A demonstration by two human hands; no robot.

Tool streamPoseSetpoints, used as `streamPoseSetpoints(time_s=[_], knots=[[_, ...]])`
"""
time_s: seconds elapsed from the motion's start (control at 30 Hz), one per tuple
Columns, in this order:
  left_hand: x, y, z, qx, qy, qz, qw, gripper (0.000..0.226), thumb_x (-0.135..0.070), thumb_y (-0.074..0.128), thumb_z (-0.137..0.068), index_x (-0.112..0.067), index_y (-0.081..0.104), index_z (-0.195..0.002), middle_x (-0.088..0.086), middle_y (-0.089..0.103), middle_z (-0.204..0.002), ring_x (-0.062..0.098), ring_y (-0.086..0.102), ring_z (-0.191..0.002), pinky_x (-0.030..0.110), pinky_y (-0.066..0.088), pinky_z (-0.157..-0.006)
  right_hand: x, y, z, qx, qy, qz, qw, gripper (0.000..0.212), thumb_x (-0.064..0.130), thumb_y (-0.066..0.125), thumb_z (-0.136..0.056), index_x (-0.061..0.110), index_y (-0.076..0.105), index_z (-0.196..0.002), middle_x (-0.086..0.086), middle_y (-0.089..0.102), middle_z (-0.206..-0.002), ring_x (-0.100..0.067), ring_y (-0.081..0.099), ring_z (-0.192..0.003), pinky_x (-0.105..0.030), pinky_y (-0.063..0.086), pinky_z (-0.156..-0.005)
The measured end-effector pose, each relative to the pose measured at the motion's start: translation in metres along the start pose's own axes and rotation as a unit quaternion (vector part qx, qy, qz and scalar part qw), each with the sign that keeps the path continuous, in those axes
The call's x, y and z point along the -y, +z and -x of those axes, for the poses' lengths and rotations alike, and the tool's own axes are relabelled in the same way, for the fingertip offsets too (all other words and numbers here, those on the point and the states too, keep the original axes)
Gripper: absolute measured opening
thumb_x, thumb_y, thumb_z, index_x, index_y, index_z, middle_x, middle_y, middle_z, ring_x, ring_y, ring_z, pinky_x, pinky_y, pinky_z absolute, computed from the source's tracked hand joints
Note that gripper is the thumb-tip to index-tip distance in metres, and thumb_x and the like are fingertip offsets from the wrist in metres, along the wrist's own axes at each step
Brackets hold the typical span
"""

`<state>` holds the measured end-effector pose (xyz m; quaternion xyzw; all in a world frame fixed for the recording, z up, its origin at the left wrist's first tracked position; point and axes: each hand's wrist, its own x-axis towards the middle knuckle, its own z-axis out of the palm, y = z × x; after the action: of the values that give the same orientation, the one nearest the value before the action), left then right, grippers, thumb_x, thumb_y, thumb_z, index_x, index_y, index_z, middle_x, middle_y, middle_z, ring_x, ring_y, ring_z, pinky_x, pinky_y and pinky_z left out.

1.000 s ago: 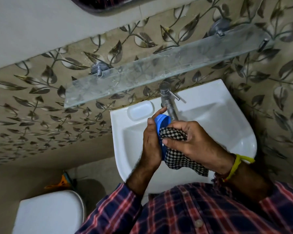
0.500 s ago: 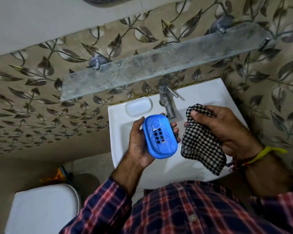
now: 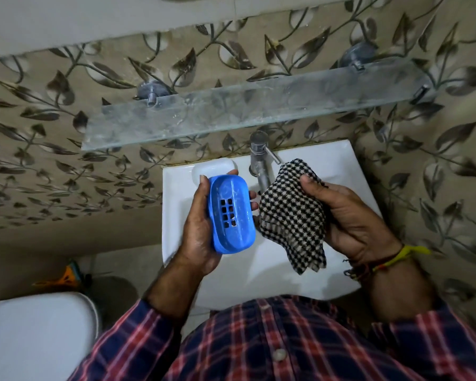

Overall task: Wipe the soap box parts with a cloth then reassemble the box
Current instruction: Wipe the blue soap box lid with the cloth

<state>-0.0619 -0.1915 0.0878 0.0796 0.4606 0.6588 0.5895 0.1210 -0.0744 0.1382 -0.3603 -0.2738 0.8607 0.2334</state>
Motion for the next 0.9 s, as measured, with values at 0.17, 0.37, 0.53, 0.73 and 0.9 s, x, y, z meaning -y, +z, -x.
streamPoseSetpoints(time_s=[0.17,0.37,0.53,0.73,0.9], knots=[[-0.011,0.004,0.004,-0.02,0.033,-0.033,0.999,0.063,-0.066,0.033,-0.097,-0.025,0.07,-0.127,0.019,0.069,-0.116,0.027,0.068,-0.099,0.04,0.058,-0.083,-0.002,-0.005,-0.013,0.015,0.004,-0.034,0.999,0.031,0.023,0.066,-0.087,0.001,0.074,-0.106,-0.02,0.074,-0.11,-0.031,0.074,-0.099,-0.042,0.061,-0.078],[-0.019,0.006,0.001,-0.044,0.034,-0.014,0.998,0.069,-0.073,0.043,-0.088,-0.02,0.073,-0.121,0.023,0.067,-0.121,0.033,0.066,-0.101,0.044,0.059,-0.086,-0.026,-0.018,-0.023,0.071,0.072,-0.117,0.988,0.048,0.043,0.046,-0.101,0.007,0.077,-0.106,-0.02,0.068,-0.123,-0.038,0.064,-0.115,-0.058,0.049,-0.102],[-0.018,0.0,-0.002,-0.072,0.03,0.018,0.997,0.065,-0.071,0.041,-0.09,-0.022,0.076,-0.114,0.018,0.07,-0.11,0.03,0.069,-0.093,0.04,0.06,-0.081,-0.031,-0.014,-0.02,0.06,0.132,-0.068,0.987,0.028,0.014,0.063,-0.086,-0.002,0.076,-0.105,-0.017,0.078,-0.091,-0.024,0.077,-0.075,-0.033,0.064,-0.064],[-0.016,0.006,0.0,-0.017,0.003,0.018,1.0,0.067,-0.068,0.039,-0.091,-0.02,0.07,-0.127,0.02,0.071,-0.115,0.03,0.071,-0.092,0.042,0.059,-0.082,-0.014,0.008,-0.017,0.012,0.013,0.046,0.999,0.046,0.041,0.061,-0.087,0.005,0.067,-0.115,-0.007,0.076,-0.076,-0.011,0.067,-0.049,-0.02,0.051,-0.039],[-0.01,0.015,0.003,-0.006,-0.034,0.031,0.999,0.066,-0.067,0.041,-0.094,-0.015,0.074,-0.117,0.013,0.071,-0.112,0.027,0.069,-0.097,0.044,0.055,-0.092,-0.019,0.038,0.0,0.002,-0.302,0.433,0.849,0.008,0.016,0.075,-0.086,0.021,0.075,-0.092,0.012,0.071,-0.066,-0.002,0.063,-0.052,-0.02,0.049,-0.046]])
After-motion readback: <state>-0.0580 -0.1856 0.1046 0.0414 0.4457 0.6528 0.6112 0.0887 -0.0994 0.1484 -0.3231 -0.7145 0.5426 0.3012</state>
